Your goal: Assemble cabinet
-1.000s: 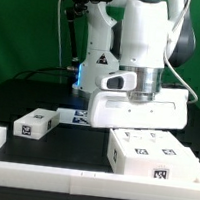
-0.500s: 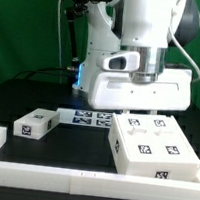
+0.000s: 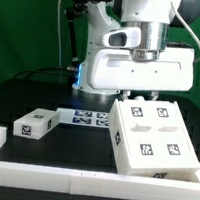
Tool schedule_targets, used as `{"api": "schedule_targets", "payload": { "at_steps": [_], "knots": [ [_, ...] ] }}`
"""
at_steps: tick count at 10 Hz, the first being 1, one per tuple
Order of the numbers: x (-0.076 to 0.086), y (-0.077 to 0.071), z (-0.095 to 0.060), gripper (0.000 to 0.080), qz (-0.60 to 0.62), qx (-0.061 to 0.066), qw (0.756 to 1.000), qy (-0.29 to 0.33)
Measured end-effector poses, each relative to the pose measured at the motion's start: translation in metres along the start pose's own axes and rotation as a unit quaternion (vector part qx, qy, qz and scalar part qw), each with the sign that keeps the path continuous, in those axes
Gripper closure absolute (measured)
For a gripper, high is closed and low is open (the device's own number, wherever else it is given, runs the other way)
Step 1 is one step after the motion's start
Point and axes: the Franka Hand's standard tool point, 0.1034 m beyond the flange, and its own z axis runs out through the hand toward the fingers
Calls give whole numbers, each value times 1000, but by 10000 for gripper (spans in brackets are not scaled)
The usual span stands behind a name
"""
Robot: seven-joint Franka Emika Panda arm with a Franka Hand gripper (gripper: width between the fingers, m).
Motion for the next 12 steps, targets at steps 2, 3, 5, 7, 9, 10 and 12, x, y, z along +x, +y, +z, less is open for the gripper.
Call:
{"api": "schedule_targets", "payload": {
  "at_steps": [2, 3, 5, 7, 9, 10, 12],
  "knots": [
    [10, -1, -11, 596, -1, 2, 1000, -3],
    [6, -1, -8, 598, -1, 3, 1000, -7],
    [6, -1, -7, 602, -1, 3, 1000, -7],
    [11, -3, -15, 608, -2, 6, 1000, -18],
    [24, -4, -26, 616, -3, 8, 1000, -19],
    [29, -4, -30, 628, -3, 8, 1000, -20],
    [34, -4, -34, 644, -4, 8, 1000, -17]
  ]
}}
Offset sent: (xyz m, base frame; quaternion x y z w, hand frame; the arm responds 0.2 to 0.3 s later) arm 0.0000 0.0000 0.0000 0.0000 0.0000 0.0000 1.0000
